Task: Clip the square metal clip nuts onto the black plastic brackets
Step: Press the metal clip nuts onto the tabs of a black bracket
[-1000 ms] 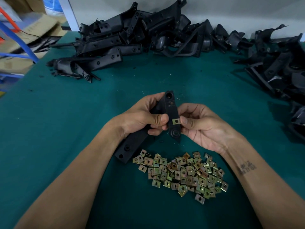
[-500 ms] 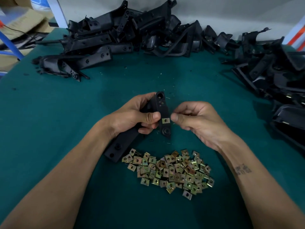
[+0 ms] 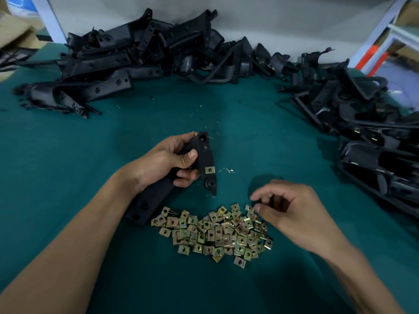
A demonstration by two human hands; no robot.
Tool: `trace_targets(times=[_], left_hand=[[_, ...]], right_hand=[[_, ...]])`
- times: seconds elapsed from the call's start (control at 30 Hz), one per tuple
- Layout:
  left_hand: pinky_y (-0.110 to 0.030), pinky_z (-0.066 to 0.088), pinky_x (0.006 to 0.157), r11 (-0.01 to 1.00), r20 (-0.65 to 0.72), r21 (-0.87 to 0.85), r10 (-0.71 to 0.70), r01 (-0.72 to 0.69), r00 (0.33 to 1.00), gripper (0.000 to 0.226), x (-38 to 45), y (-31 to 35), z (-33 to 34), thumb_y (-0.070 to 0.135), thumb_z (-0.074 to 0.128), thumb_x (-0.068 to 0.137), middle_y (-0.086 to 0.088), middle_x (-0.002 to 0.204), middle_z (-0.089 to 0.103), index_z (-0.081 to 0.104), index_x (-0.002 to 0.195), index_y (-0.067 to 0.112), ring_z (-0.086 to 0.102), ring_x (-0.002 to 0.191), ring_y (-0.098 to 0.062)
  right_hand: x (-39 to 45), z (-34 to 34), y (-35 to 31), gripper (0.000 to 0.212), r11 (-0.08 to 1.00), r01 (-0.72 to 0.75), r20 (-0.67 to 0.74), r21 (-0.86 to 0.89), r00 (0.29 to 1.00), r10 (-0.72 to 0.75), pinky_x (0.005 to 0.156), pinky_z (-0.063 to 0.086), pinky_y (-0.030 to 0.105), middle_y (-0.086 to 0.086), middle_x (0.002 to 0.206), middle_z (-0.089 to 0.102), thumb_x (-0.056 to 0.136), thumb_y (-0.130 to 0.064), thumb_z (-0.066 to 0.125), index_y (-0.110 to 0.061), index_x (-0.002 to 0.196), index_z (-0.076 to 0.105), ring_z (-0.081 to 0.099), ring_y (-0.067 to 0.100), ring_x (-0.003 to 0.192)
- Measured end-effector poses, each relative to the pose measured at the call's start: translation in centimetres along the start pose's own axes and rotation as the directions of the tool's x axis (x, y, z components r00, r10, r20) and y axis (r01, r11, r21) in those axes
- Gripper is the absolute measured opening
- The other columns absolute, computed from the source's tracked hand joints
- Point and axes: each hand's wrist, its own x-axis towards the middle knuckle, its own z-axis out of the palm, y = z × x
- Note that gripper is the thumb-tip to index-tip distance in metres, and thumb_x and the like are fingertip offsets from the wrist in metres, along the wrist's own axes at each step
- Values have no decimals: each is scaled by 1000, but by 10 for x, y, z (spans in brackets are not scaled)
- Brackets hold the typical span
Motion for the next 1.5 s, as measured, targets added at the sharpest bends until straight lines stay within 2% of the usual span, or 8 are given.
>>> trace_targets(times=[0.2, 0.33, 0.53, 0.63, 0.73, 1.03, 1.17, 1.5], left_hand=[[-22, 36, 43, 1000, 12, -9, -4, 4, 1000, 20, 0, 0, -1, 20, 59, 92, -15, 68, 52, 50, 101, 4, 35, 50, -13], [-22, 37, 44, 1000, 22, -15, -8, 9, 1000, 21, 0, 0, -2, 19, 59, 93, -14, 68, 53, 49, 103, 4, 36, 50, -13], [-22, 37, 44, 999, 16, -32, -16, 16, 1000, 24, 1, 0, -1, 19, 59, 93, -15, 69, 53, 48, 108, 4, 35, 50, -14], [-22, 37, 44, 998, 9, -56, -22, 23, 1000, 22, 1, 0, -1, 17, 59, 93, -16, 70, 53, 48, 107, 5, 36, 50, -14], [-22, 36, 44, 996, 1, -86, -28, 28, 1000, 19, 0, 1, 0, 16, 59, 92, -16, 71, 54, 47, 104, 5, 37, 51, -13], [-23, 34, 45, 998, -88, -57, -29, 24, 996, 29, 2, -1, 3, 14, 50, 99, -18, 84, 56, 45, 119, -6, 41, 54, -14], [-24, 34, 46, 998, -101, -36, -46, 42, 994, 27, 2, -1, 2, 18, 56, 96, -20, 83, 53, 49, 115, 0, 36, 54, -16], [-21, 37, 46, 998, -107, 32, -50, 54, 993, 32, 1, 1, 5, 16, 49, 99, -14, 78, 55, 41, 116, -11, 40, 52, -12]], right_hand=[[13, -15, 8, 29, 979, 133, 307, -153, 948, -81, 63, 43, 21, -12, 88, 58, 90, -26, 75, -45, 111, 73, 58, 11, 76], [15, -13, 10, 23, 964, 187, 315, -187, 941, -121, 57, 49, 40, -12, 87, 58, 91, -21, 76, -40, 95, 65, 54, 14, 66], [25, -12, 18, 15, 968, -5, 170, 250, 985, -39, 52, 44, 24, 3, 71, 66, 86, -10, 79, -24, 82, 75, 54, 14, 56], [42, -1, 13, 21, 795, -56, 39, 604, 998, 41, 56, 51, 24, 15, 72, 69, 83, 12, 70, -7, 78, 75, 63, 20, 62], [69, 15, -5, 15, 566, -93, 35, 819, 993, 113, 57, 53, 25, 15, 72, 67, 78, 11, 69, -3, 75, 71, 63, 21, 63], [105, 56, -38, 8, 216, -196, 190, 956, 981, 48, 58, 56, 30, 11, 77, 64, 80, -4, 66, -11, 79, 70, 60, 18, 63], [101, 52, -31, 11, 263, -162, 157, 951, 987, 38, 44, 48, 19, 6, 68, 67, 72, -6, 77, -14, 80, 75, 61, 11, 54], [105, 49, -30, 15, 437, -78, 65, 896, 997, 44, 37, 39, 21, 13, 60, 64, 82, 0, 71, -13, 85, 79, 54, 17, 41]])
